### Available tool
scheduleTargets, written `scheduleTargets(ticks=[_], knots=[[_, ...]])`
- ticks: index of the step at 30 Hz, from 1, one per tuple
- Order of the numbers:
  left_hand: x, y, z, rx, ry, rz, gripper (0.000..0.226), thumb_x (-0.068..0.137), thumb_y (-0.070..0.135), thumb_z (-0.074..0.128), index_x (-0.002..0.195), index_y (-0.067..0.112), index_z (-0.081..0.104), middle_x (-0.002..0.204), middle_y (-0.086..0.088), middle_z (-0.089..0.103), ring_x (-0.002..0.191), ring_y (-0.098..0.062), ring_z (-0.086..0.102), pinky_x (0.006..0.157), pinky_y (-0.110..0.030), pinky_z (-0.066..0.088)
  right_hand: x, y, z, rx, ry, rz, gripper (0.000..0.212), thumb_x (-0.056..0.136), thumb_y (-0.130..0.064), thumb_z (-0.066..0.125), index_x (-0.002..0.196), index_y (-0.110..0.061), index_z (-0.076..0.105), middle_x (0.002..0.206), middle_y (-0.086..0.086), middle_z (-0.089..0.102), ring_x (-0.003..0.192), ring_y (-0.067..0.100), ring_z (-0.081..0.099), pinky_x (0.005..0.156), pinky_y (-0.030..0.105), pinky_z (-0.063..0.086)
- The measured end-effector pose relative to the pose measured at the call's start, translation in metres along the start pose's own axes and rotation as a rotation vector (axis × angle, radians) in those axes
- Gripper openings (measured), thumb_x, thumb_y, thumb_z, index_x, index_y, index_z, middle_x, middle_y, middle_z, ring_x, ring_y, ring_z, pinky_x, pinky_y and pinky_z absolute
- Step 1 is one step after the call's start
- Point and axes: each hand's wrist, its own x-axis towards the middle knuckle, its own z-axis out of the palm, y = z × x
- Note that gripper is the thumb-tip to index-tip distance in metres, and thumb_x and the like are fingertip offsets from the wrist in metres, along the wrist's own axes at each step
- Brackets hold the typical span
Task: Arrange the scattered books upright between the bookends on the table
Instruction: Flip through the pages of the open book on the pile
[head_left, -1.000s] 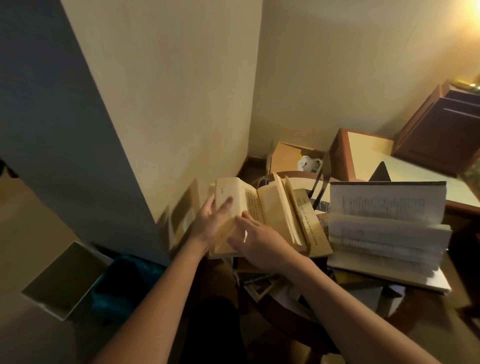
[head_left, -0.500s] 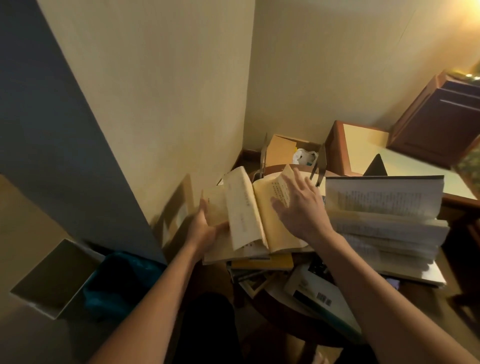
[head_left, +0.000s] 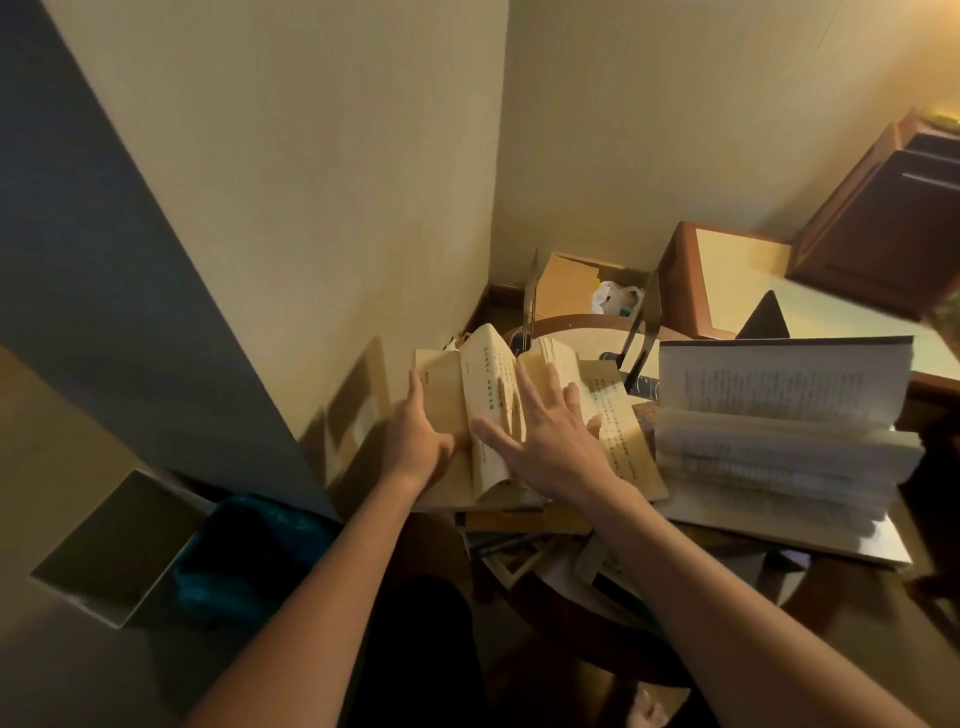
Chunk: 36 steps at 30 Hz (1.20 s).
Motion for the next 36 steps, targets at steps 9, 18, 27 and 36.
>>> scheduleTargets(ticks=[9,18,27,36], knots=[[-0.005,-0.005,0.005,0.047,-0.043,-0.038,0.098,0.090,0.036,0.073,0.161,0.028,0.006,0.136,-0.003,0.043,0.122,-0.021,0.047,0.098,-0.041,0.050,0.008,0.025,-0.007,0.152,0.042,0.063,0.089,0.095,-0.034,0.050,0.149,-0.057,-0.016,0.168,-0.003,-0.006,0.151,0.040,0.014,0.104,0.066,0.043],[-0.003,0.001,0.039,0.653,-0.104,0.364,0.057,0.109,0.037,0.017,0.161,0.018,0.006,0.169,0.000,0.003,0.156,-0.020,-0.003,0.123,-0.051,-0.004,0.003,0.059,0.006,0.076,-0.052,0.157,0.086,0.100,-0.012,0.049,0.154,-0.051,-0.006,0.165,0.007,-0.012,0.143,0.041,0.030,0.112,0.059,0.037],[0.002,0.012,0.045,0.748,-0.117,0.303,0.060,0.108,0.040,0.013,0.160,0.012,0.001,0.169,-0.005,0.002,0.156,-0.020,-0.004,0.125,-0.051,-0.003,0.011,0.058,0.032,0.109,0.028,0.292,0.070,0.100,-0.031,0.053,0.156,-0.046,0.014,0.162,-0.006,-0.007,0.149,0.027,0.005,0.117,0.039,0.016],[-0.076,0.014,0.037,0.849,-0.153,0.307,0.061,0.107,0.037,0.016,0.160,0.009,0.000,0.168,-0.009,0.003,0.156,-0.022,-0.002,0.126,-0.048,-0.002,0.002,0.061,0.026,0.004,0.046,0.097,0.064,0.101,-0.021,0.035,0.160,-0.032,0.013,0.163,0.020,0.008,0.147,0.048,0.015,0.116,0.059,0.024]])
